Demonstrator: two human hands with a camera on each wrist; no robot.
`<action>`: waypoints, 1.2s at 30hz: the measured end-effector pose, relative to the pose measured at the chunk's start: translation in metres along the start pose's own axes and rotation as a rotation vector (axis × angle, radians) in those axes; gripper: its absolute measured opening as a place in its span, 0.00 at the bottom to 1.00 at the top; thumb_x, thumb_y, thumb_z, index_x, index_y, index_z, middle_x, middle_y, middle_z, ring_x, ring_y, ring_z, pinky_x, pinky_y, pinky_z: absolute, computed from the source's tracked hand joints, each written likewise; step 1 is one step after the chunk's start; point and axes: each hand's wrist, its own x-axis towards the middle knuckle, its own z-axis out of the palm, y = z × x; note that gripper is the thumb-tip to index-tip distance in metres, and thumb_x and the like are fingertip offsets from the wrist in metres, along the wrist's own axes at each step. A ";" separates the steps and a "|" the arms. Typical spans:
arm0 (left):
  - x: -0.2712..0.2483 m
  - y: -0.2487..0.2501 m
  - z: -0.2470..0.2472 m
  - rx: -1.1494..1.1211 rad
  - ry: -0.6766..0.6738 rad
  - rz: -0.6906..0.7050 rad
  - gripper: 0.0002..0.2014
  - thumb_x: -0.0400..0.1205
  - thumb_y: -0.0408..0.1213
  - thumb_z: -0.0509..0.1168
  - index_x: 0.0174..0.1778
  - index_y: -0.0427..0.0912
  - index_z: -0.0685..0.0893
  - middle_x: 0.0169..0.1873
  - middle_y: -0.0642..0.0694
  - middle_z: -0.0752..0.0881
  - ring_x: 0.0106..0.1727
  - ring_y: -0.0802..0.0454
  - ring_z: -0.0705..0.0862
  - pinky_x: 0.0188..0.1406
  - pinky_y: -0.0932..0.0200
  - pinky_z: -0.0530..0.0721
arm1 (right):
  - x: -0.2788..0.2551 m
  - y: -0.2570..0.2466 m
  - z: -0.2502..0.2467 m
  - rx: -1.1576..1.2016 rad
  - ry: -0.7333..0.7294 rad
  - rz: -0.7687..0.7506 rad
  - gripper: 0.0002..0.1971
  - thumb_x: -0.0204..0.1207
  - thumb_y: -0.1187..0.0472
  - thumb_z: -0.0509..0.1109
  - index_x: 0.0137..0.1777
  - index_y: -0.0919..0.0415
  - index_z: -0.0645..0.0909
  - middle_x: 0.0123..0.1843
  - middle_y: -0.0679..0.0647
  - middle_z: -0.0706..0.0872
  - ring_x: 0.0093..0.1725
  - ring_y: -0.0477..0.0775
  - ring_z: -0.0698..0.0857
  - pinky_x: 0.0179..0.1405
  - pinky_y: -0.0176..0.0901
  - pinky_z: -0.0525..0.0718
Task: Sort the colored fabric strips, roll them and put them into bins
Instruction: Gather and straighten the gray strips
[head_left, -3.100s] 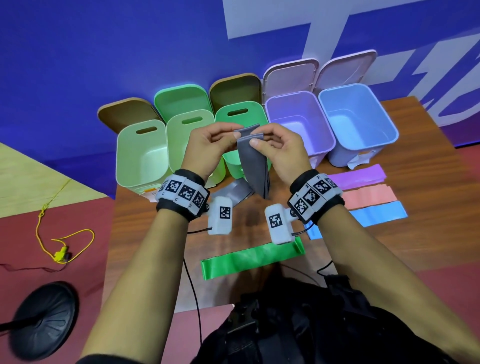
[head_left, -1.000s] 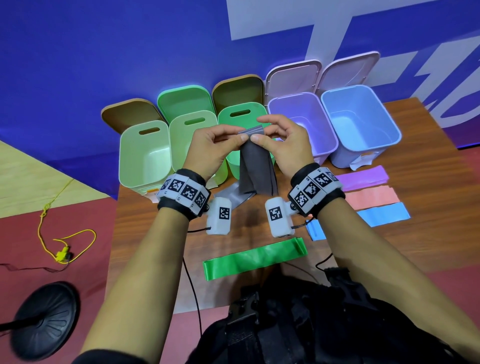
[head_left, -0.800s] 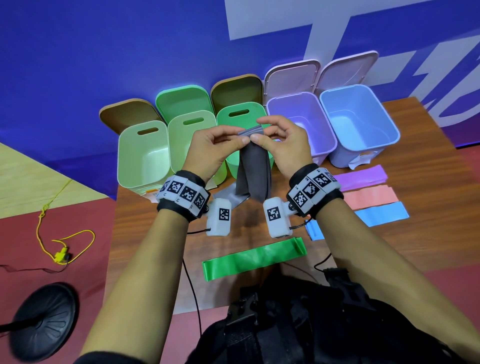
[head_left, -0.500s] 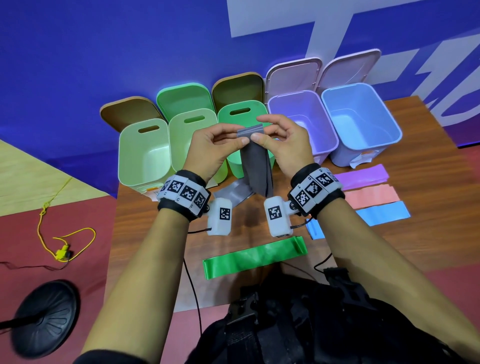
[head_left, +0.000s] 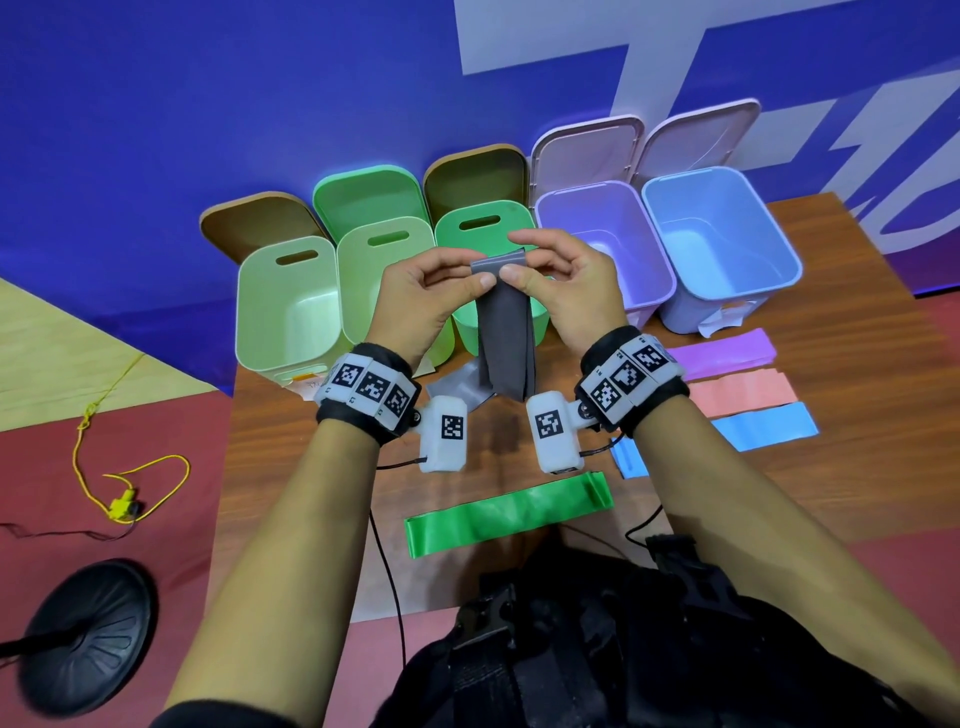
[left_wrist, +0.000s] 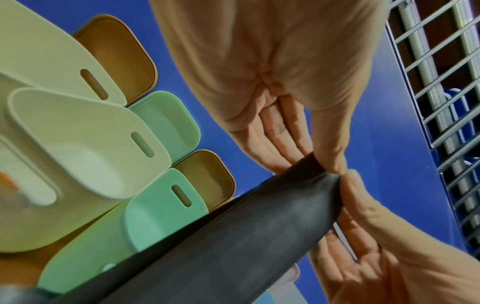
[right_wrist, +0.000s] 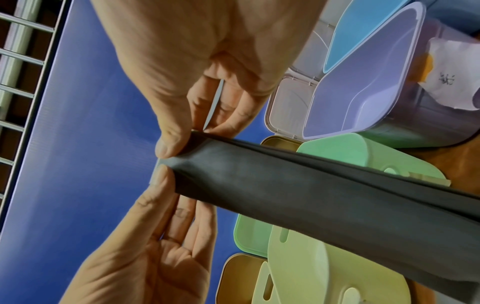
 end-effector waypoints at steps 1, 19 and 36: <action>0.000 0.000 0.000 -0.007 0.002 -0.004 0.11 0.74 0.25 0.77 0.50 0.38 0.89 0.45 0.41 0.91 0.49 0.50 0.88 0.56 0.55 0.86 | 0.000 0.000 -0.001 -0.002 0.002 0.002 0.16 0.74 0.67 0.79 0.61 0.59 0.87 0.36 0.44 0.87 0.44 0.39 0.87 0.54 0.31 0.82; 0.003 0.002 0.003 -0.039 0.004 0.023 0.14 0.74 0.22 0.75 0.55 0.37 0.89 0.44 0.49 0.92 0.48 0.55 0.89 0.53 0.61 0.85 | 0.002 -0.001 -0.004 0.061 -0.018 0.061 0.20 0.73 0.63 0.80 0.65 0.52 0.85 0.37 0.43 0.88 0.49 0.45 0.89 0.53 0.34 0.83; 0.004 -0.001 0.004 -0.117 -0.032 0.013 0.14 0.75 0.21 0.73 0.55 0.38 0.89 0.48 0.44 0.93 0.53 0.47 0.89 0.58 0.56 0.84 | 0.002 0.000 -0.006 0.074 -0.052 0.046 0.24 0.76 0.66 0.78 0.72 0.55 0.81 0.38 0.43 0.89 0.48 0.45 0.89 0.54 0.37 0.85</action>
